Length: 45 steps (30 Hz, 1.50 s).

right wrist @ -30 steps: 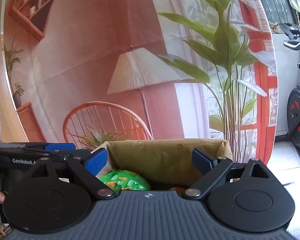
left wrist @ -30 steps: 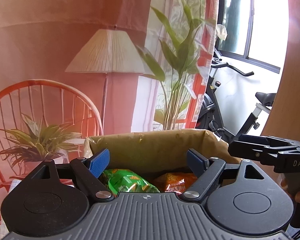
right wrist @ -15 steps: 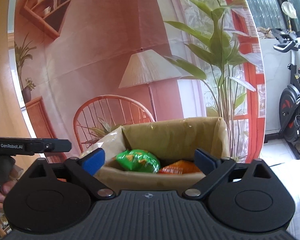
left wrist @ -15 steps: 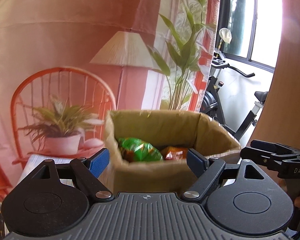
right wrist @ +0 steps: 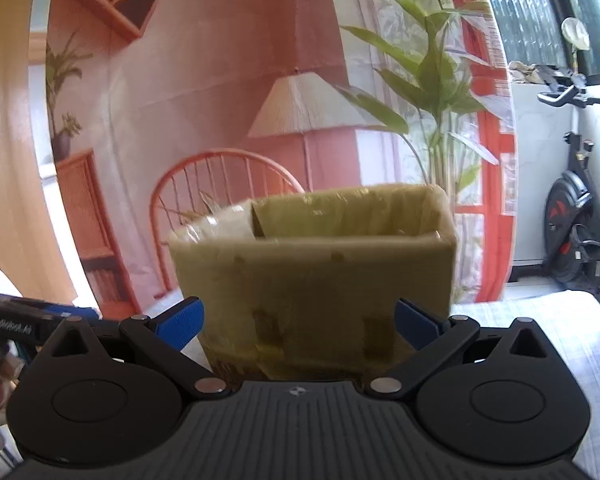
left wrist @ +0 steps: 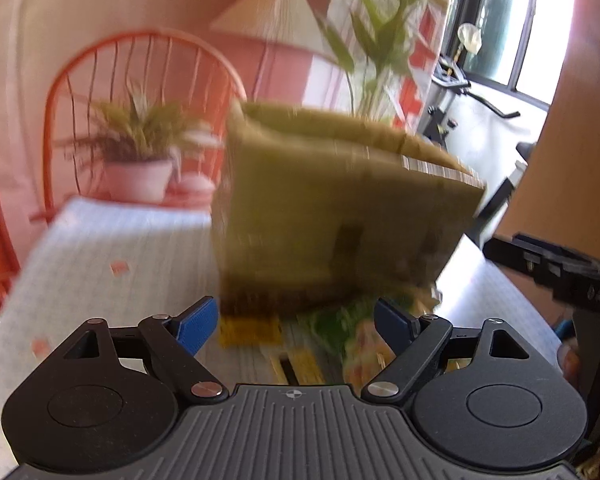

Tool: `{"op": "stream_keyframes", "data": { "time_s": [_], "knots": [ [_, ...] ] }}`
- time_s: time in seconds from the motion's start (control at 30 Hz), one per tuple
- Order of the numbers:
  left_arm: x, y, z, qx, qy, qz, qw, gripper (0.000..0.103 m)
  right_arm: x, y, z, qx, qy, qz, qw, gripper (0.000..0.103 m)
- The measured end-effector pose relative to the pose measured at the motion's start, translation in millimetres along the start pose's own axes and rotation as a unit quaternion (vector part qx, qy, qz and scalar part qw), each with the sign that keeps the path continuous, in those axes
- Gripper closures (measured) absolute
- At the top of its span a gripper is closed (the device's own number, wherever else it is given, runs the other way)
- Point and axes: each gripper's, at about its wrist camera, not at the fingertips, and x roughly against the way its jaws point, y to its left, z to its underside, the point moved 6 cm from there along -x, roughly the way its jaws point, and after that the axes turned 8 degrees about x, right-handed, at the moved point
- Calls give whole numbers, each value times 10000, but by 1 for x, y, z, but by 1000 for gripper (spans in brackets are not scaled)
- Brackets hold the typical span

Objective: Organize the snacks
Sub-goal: 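Move both open tools back down to the snacks on the table, then lower the left tool onto the bread package while the right tool approaches the snack bar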

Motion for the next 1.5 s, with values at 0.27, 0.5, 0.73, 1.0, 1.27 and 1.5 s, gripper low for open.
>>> {"op": "stream_keyframes", "data": {
  "time_s": [0.27, 0.5, 0.73, 1.0, 1.27, 1.5],
  "knots": [
    [-26, 10, 52, 65, 651, -108, 9978, 16, 10, -11, 39, -399, 157, 95, 9990, 0],
    [-39, 9, 76, 39, 1109, -204, 9936, 14, 17, -25, 67, -586, 348, 359, 9970, 0],
    [-48, 5, 95, -4, 1444, -287, 9891, 14, 15, -22, 92, -577, 753, 277, 9951, 0],
    [-56, 5, 106, -27, 1677, -438, 9849, 14, 10, -23, 114, -687, 1057, 285, 9916, 0],
    [-64, 10, 113, 31, 1820, -575, 9816, 9, 8, -33, 137, -848, 1399, 614, 9846, 2],
    [-67, 8, 116, -87, 1820, -642, 9812, 3, 4, -38, 152, -743, 1691, 880, 9788, 16]
  ]
}}
